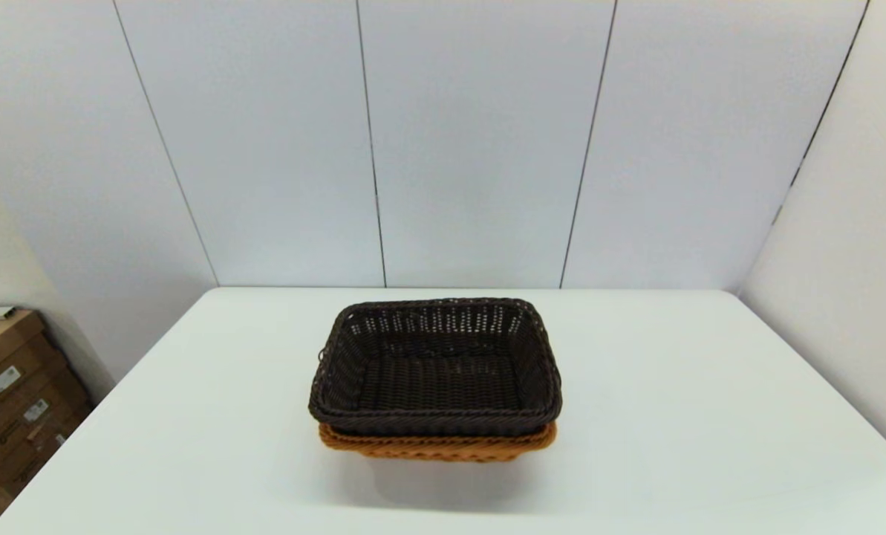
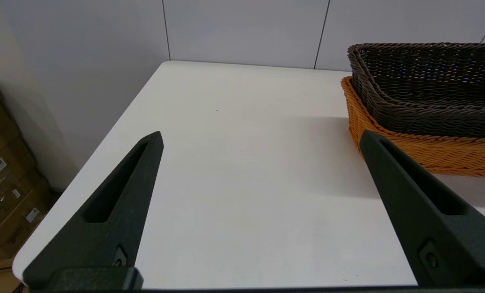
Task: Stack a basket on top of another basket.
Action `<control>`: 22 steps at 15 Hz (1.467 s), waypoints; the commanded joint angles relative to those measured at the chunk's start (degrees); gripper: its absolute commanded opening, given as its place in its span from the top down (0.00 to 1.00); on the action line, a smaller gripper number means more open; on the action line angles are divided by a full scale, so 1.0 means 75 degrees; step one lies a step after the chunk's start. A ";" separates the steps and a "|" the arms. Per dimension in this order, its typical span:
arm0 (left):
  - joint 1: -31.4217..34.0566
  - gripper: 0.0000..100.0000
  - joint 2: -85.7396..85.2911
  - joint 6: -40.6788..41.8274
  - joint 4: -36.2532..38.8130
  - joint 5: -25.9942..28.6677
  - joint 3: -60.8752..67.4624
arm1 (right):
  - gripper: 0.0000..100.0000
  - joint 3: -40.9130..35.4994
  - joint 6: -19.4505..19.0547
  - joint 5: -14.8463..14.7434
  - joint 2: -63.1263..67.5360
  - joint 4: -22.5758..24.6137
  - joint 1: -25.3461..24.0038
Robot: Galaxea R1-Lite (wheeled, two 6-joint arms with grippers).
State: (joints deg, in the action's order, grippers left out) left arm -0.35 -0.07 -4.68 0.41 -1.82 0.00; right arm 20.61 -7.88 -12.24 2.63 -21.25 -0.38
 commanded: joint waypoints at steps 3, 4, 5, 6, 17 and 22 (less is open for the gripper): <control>0.0000 0.00 -0.0002 -0.0009 0.0003 -0.0004 0.0000 | 0.00 -0.2737 -0.1177 0.1855 -0.0363 0.3255 0.0027; 0.0000 0.00 0.0010 0.0003 0.0003 -0.0004 0.0000 | 0.00 -0.2737 -0.0930 0.1901 -0.0363 0.3255 0.0027; 0.0000 0.00 -0.0002 -0.0009 0.0003 -0.0004 0.0000 | 0.00 -0.2749 -0.0485 0.1937 -0.0363 0.3196 0.0027; 0.0000 0.00 -0.0002 -0.0009 0.0003 -0.0004 0.0000 | 0.00 -0.2737 -0.0333 0.1948 -0.0363 0.2927 0.0027; 0.0000 0.00 -0.0002 -0.0009 0.0003 -0.0004 0.0000 | 0.00 -0.2725 0.1155 0.1515 -0.0363 0.2833 0.0027; 0.0000 0.00 -0.0002 -0.0009 0.0003 -0.0004 0.0000 | 0.00 -0.2725 0.1144 0.1515 -0.0363 0.2833 0.0027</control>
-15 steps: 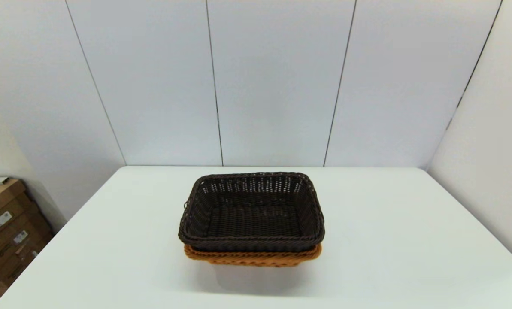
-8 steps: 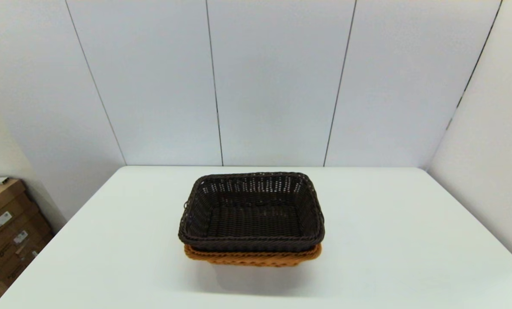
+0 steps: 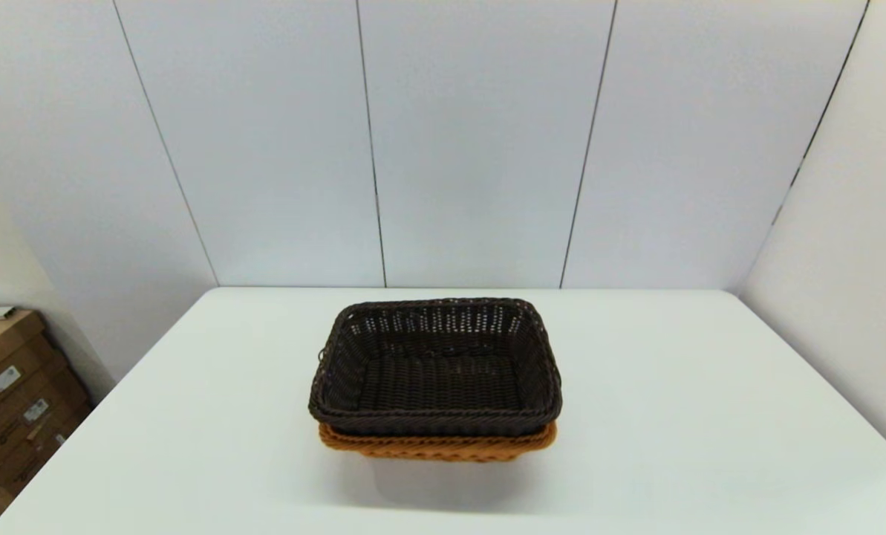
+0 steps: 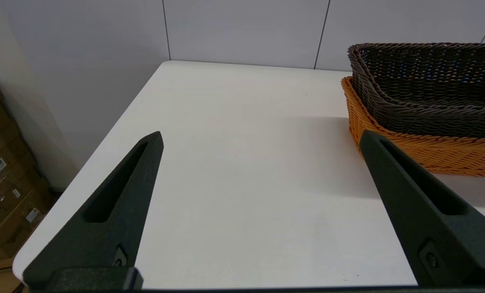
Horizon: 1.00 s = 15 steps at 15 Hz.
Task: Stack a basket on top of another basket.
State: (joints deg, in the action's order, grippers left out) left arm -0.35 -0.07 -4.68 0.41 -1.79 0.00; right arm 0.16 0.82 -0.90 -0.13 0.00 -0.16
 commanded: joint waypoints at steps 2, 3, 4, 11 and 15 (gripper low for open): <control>0.0000 0.00 -0.0002 0.0003 0.0003 -0.0007 0.0000 | 0.00 0.0002 -0.0015 0.0003 0.0006 0.0000 -0.0002; 0.0000 0.00 -0.0002 -0.0009 0.0003 -0.0007 0.0000 | 0.00 0.0002 -0.0015 0.0003 0.0018 0.0000 -0.0002; 0.0000 0.00 -0.0002 -0.0009 0.0003 -0.0007 0.0000 | 0.00 0.0002 -0.0027 0.0003 0.0006 0.0000 -0.0002; 0.0000 0.00 -0.0002 -0.0009 0.0003 -0.0007 0.0000 | 0.00 0.0002 -0.0003 -0.0009 0.0006 0.0000 -0.0002; 0.0000 0.00 -0.0002 -0.0009 0.0003 -0.0007 0.0000 | 0.00 0.0002 -0.0003 -0.0009 0.0006 0.0000 -0.0002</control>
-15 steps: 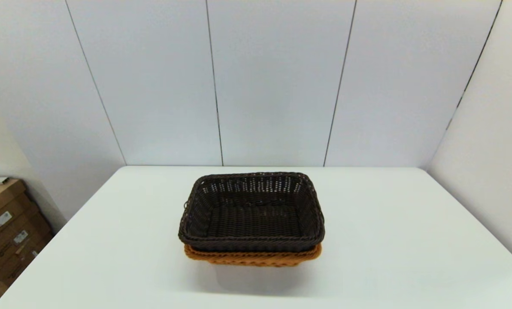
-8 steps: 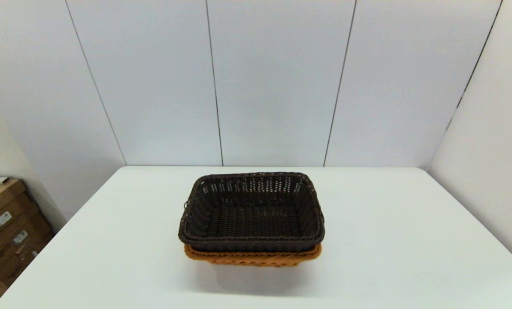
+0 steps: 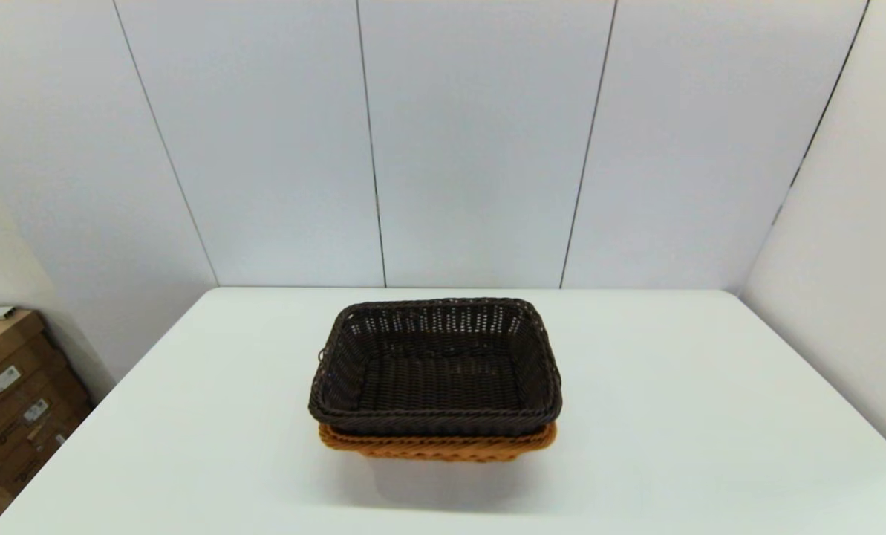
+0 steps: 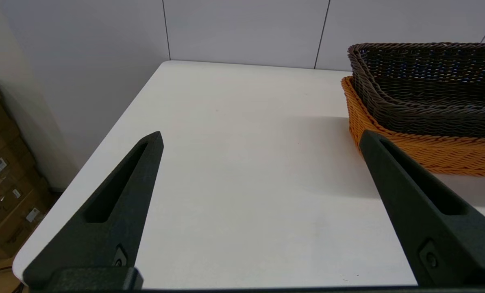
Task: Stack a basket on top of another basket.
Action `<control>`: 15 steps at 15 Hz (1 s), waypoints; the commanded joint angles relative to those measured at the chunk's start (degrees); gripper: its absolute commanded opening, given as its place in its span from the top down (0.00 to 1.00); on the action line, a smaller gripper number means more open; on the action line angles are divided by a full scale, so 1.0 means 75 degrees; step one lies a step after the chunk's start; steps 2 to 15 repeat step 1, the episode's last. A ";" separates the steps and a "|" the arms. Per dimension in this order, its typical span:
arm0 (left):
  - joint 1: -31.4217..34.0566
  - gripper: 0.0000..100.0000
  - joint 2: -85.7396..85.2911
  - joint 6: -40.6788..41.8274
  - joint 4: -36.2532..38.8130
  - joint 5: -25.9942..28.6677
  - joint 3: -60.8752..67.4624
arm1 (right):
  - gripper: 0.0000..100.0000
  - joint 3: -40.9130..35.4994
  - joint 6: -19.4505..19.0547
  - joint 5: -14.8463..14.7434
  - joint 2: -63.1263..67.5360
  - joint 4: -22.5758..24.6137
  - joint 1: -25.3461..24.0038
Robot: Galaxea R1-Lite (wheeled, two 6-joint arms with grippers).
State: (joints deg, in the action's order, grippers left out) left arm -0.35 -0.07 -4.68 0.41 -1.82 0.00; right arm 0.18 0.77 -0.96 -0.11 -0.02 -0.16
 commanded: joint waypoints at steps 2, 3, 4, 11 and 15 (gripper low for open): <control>0.0000 0.00 -0.0002 -0.0009 0.0003 -0.0004 0.0000 | 0.00 -0.0001 0.0003 0.0000 0.0003 0.0003 -0.0002; 0.0000 0.00 -0.0002 -0.0009 0.0003 -0.0004 0.0000 | 0.00 -0.0001 0.0003 0.0000 0.0003 0.0003 -0.0002; 0.0000 0.00 -0.0002 -0.0009 0.0003 -0.0004 0.0000 | 0.00 -0.0001 0.0003 0.0000 0.0003 0.0003 -0.0002; 0.0000 0.00 -0.0002 -0.0009 0.0003 -0.0004 0.0000 | 0.00 -0.0001 0.0003 0.0000 0.0003 0.0003 -0.0002; 0.0000 0.00 -0.0002 -0.0009 0.0003 -0.0004 0.0000 | 0.00 -0.0001 0.0003 0.0000 0.0003 0.0003 -0.0002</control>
